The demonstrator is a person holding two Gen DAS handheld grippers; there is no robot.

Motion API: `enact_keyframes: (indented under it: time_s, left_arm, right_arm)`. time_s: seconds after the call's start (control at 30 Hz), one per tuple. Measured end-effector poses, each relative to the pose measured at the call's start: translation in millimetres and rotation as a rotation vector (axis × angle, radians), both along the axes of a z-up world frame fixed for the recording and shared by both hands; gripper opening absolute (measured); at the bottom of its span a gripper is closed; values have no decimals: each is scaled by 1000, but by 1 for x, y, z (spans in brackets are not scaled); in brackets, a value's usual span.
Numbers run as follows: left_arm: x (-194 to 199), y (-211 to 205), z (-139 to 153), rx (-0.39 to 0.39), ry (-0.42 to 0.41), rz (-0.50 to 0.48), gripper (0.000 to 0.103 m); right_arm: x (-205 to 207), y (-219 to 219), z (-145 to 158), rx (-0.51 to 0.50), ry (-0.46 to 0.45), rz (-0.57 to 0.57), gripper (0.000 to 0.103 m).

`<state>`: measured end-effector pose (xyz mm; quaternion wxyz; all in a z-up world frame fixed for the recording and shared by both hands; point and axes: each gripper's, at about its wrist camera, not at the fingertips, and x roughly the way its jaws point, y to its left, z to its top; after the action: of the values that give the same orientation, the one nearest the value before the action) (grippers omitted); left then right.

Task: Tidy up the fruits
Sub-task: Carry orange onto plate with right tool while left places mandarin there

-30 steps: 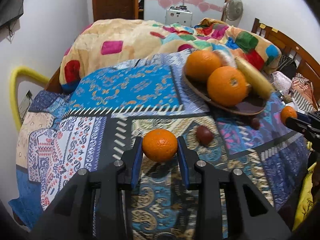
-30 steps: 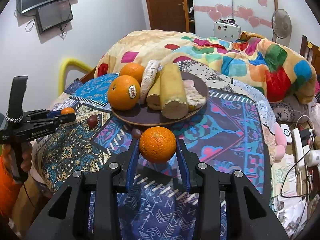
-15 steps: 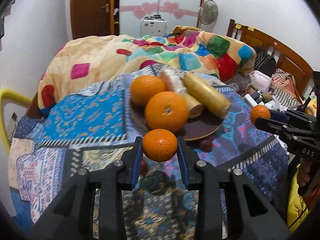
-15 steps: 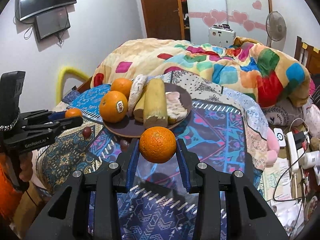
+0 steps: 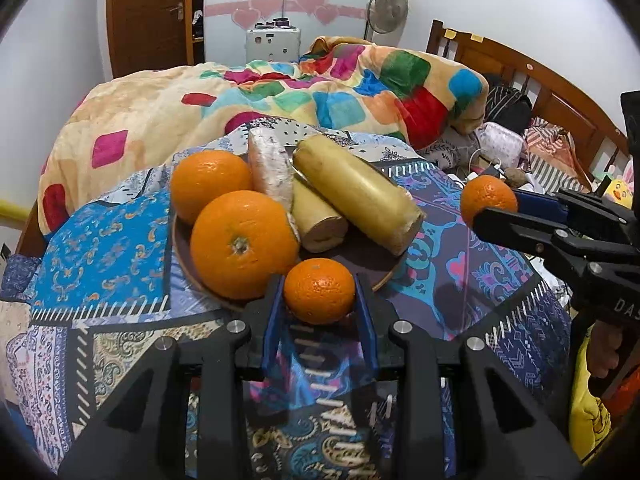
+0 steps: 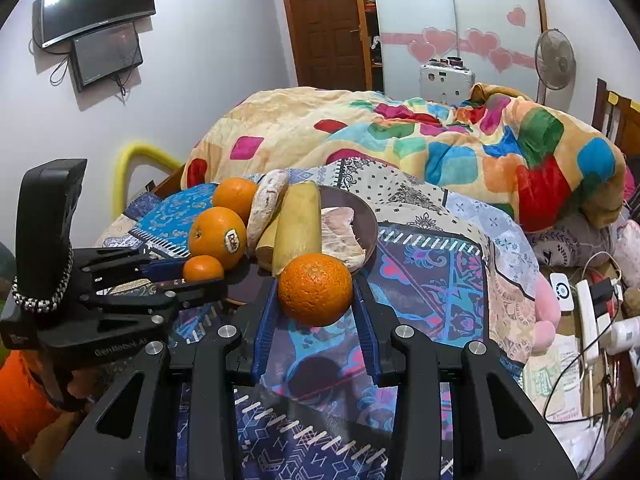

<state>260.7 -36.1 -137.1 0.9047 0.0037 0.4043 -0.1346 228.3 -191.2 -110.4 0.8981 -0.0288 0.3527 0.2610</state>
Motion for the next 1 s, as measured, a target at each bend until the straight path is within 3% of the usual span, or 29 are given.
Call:
enact_keyframes:
  time_s: [0.2, 0.43, 0.57, 0.67, 0.8, 1.0]
  left_arm:
    - [9, -7, -6, -7, 21, 1, 33]
    - [15, -16, -10, 37, 20, 16, 34]
    - [15, -14, -9, 19, 33, 6, 44]
    - [5, -10, -2, 25, -3, 15, 56]
    - [-9, 2, 7, 48, -53, 36, 57]
    - [-17, 44, 20, 11, -86, 110, 57]
  right_arm:
    - [2, -2, -2, 8, 2, 1, 34]
    - [3, -4, -4, 4, 7, 3, 34]
    - [4, -4, -4, 7, 4, 5, 34]
    - [4, -1, -1, 10, 0, 13, 34]
    - [5, 7, 1, 15, -5, 27, 34]
    - [14, 32, 0, 8, -7, 65, 34]
